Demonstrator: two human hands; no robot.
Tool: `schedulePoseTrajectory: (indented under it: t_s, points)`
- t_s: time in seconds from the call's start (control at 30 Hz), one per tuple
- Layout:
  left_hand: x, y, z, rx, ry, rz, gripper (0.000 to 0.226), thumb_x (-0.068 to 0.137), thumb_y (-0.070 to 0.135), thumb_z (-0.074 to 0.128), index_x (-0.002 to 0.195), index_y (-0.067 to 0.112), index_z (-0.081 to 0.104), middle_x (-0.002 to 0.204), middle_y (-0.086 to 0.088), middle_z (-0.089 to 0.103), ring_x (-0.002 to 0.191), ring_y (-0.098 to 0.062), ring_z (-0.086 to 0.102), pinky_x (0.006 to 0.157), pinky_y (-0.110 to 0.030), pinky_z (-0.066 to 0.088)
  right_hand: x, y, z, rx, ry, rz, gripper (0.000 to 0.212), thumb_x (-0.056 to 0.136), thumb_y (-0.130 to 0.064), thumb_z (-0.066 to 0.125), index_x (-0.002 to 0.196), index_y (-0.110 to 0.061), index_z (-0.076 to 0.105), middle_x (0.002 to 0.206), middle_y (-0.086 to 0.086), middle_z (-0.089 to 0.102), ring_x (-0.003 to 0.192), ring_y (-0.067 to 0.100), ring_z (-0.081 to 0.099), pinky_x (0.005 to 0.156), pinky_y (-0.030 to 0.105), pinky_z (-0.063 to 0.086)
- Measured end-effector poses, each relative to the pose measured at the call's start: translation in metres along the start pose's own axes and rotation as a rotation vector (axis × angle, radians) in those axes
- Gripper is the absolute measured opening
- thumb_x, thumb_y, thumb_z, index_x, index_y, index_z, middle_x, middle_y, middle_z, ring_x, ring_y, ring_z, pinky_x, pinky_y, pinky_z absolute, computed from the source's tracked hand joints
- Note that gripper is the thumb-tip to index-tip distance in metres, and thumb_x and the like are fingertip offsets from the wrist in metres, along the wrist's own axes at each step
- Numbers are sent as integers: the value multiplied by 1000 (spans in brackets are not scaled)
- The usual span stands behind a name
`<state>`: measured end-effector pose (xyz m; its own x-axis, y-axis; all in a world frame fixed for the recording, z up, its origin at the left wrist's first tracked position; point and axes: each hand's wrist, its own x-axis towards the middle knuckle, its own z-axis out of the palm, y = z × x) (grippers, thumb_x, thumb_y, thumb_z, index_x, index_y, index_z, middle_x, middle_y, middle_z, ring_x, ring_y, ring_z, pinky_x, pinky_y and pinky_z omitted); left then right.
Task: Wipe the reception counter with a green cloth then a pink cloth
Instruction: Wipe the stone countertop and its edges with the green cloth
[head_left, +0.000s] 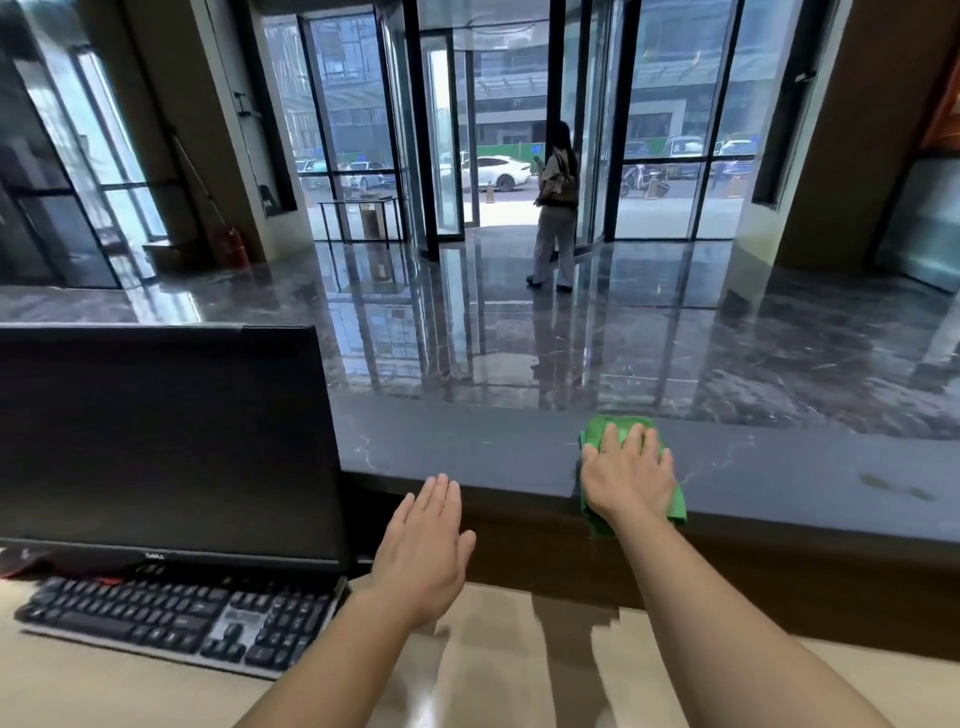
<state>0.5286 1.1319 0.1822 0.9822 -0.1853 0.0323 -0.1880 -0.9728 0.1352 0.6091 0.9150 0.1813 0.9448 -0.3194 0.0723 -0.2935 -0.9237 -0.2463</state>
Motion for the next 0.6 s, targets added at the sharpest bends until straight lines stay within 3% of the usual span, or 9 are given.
schedulePoseTrajectory:
  t_s: [0.4, 0.6]
  points:
    - [2, -62, 10, -78, 68, -42, 60, 104, 32, 24, 154, 15, -4, 161, 1, -10, 147, -11, -13, 119, -27, -6, 27, -134, 33, -72, -169, -342, 57, 105, -39, 17, 157, -20, 6, 163, 15, -3, 150, 30, -5, 120, 46, 1]
    - [7, -76, 19, -82, 86, -54, 62, 103, 32, 24, 154, 15, -7, 161, 1, -14, 146, -9, -15, 120, -27, -6, 25, -197, 46, -77, -251, -695, 52, 105, -34, 19, 156, -28, 13, 164, 9, -1, 151, 23, -3, 120, 44, 4]
